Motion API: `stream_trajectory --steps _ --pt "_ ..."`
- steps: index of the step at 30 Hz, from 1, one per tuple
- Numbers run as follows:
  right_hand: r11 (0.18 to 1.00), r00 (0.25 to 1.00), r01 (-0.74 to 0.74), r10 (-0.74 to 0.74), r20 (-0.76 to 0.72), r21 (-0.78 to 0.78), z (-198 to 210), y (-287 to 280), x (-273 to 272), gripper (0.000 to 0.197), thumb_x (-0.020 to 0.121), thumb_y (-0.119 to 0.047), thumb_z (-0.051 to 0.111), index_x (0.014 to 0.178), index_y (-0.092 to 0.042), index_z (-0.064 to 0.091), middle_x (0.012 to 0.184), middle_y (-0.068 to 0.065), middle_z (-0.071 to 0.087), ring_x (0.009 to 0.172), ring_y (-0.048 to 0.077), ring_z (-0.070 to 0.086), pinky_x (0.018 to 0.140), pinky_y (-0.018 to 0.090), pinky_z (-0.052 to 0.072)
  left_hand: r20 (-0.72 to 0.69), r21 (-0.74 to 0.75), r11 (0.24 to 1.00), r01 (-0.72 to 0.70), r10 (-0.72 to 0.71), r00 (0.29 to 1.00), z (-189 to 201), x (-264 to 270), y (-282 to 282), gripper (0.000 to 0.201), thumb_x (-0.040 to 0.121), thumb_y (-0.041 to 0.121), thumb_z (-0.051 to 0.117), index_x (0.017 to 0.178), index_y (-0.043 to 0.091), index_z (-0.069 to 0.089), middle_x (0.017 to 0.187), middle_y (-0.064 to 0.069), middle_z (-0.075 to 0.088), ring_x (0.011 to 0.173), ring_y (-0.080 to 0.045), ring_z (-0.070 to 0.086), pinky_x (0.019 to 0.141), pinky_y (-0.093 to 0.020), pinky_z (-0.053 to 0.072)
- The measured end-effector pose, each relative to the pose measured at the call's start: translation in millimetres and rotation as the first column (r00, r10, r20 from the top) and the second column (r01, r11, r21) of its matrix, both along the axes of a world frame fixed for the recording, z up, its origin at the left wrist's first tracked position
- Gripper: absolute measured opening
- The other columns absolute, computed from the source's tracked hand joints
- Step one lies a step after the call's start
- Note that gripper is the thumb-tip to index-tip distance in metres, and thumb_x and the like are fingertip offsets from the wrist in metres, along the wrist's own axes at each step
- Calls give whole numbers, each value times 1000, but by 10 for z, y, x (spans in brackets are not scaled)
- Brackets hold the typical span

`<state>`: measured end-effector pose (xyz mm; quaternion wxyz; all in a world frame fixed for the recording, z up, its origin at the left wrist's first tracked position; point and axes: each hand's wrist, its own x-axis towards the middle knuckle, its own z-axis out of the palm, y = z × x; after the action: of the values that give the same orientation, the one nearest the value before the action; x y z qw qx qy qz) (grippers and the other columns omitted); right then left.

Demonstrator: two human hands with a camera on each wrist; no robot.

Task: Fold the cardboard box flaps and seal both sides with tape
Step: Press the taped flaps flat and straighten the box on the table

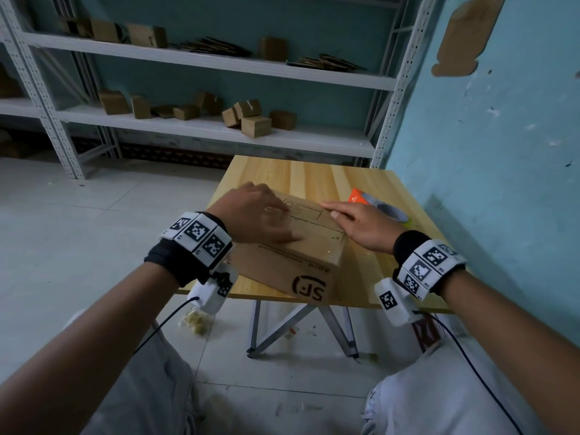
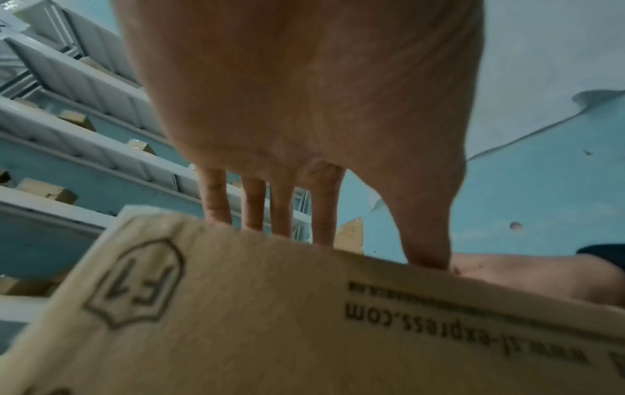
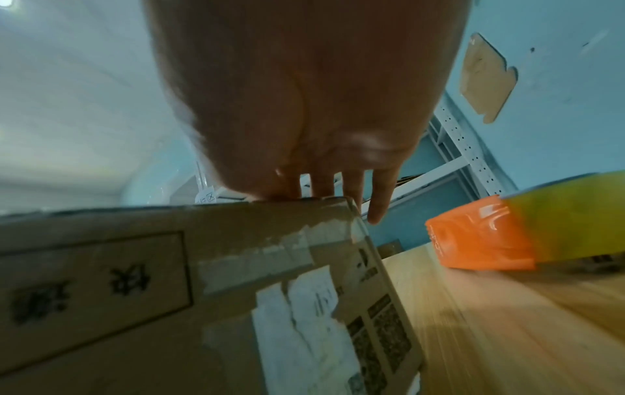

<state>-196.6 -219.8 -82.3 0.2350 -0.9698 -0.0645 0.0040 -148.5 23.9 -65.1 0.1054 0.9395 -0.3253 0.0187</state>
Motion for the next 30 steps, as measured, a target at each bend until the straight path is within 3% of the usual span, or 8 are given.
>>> stream_trajectory --steps 2,5,8,11,15,21,26,30 --pt "999 998 42 -41 36 -7 -5 15 -12 45 105 -35 37 148 -22 41 150 -2 44 138 15 39 108 25 29 46 -88 995 -37 41 998 16 26 14 54 80 59 62 127 33 56 133 6 50 122 -17 42 100 -37 36" --pt "979 991 118 -106 80 -164 20 94 -33 54 103 -49 29 147 -20 42 142 7 52 125 21 49 97 33 40 243 -181 981 -69 112 963 11 73 39 36 88 35 62 124 29 60 127 2 53 113 -20 45 93 -36 40" --pt "961 989 129 -106 104 -245 42 163 -18 59 101 -56 26 140 -18 49 125 8 56 104 18 50 78 30 36 108 -246 969 -18 46 993 -2 64 27 27 90 33 59 117 29 65 121 3 57 105 -16 52 86 -32 45" --pt "951 988 123 -90 127 -282 71 208 -9 61 99 -58 30 143 -18 45 130 6 48 113 18 48 84 27 37 -9 -217 976 23 -26 1000 -79 59 27 33 88 42 60 118 29 65 123 3 58 113 -18 51 96 -40 44" --pt "967 988 32 7 153 -255 35 208 13 64 96 -58 40 149 -22 39 149 -1 37 134 16 37 97 23 30 -22 -216 976 11 -16 1000 -132 65 43 43 84 52 60 120 29 64 128 3 56 118 -17 47 100 -42 42" --pt "942 964 93 -4 265 -324 -33 265 18 68 92 -63 42 145 -20 46 139 1 48 125 16 43 96 26 35 0 -149 989 3 -3 1000 -164 52 18 61 79 52 68 133 29 53 140 9 49 126 -15 44 101 -34 37" --pt "916 956 108 11 294 -386 -51 287 64 67 92 -62 42 143 -18 46 135 2 52 122 18 45 97 30 37 -28 -144 990 3 -7 1000 -203 127 42 61 82 49 66 138 31 48 144 14 46 120 -17 49 100 -38 42" --pt "904 952 116 17 306 -412 -72 287 79 67 93 -61 40 143 -18 47 135 3 52 121 19 45 98 31 38 -33 -154 988 33 -39 999 -249 185 80 64 81 51 65 139 30 48 145 12 45 129 -17 46 104 -42 42"
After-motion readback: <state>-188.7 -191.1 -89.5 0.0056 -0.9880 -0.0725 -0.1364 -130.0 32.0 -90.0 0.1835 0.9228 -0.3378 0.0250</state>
